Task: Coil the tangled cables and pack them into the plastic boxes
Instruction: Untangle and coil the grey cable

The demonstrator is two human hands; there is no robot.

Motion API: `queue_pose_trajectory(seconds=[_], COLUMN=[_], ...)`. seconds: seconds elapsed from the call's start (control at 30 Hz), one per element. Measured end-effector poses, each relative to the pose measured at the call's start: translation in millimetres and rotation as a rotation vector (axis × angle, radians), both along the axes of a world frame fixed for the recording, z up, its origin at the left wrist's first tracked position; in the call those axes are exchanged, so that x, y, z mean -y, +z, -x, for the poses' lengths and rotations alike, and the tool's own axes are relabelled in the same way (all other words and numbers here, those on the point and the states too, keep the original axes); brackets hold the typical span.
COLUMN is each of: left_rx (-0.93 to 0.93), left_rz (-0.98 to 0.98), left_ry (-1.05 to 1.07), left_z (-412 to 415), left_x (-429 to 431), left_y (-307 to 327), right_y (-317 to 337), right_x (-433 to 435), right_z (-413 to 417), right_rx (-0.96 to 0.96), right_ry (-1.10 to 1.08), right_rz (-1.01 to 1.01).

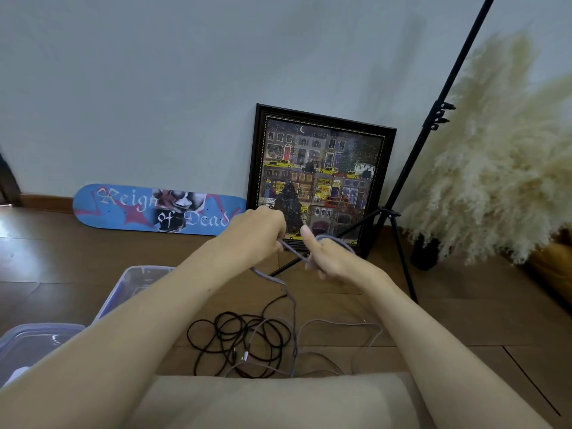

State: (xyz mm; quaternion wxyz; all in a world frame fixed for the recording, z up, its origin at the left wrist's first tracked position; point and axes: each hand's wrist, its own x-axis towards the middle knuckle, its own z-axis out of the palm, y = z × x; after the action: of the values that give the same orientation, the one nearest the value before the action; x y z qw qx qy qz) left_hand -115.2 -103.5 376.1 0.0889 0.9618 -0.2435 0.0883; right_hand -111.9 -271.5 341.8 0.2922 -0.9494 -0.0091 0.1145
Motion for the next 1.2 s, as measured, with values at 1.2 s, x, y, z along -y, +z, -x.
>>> queue_pose_trajectory(seconds=[1.2], left_rx=[0.132], left_rz=[-0.056], left_ry=[-0.013], left_z=[25], left_x=[32], left_y=[-33], right_y=[23], right_x=[9], right_z=[20], right_rx=[-0.506], right_ry=[-0.221], right_rz=[-1.049])
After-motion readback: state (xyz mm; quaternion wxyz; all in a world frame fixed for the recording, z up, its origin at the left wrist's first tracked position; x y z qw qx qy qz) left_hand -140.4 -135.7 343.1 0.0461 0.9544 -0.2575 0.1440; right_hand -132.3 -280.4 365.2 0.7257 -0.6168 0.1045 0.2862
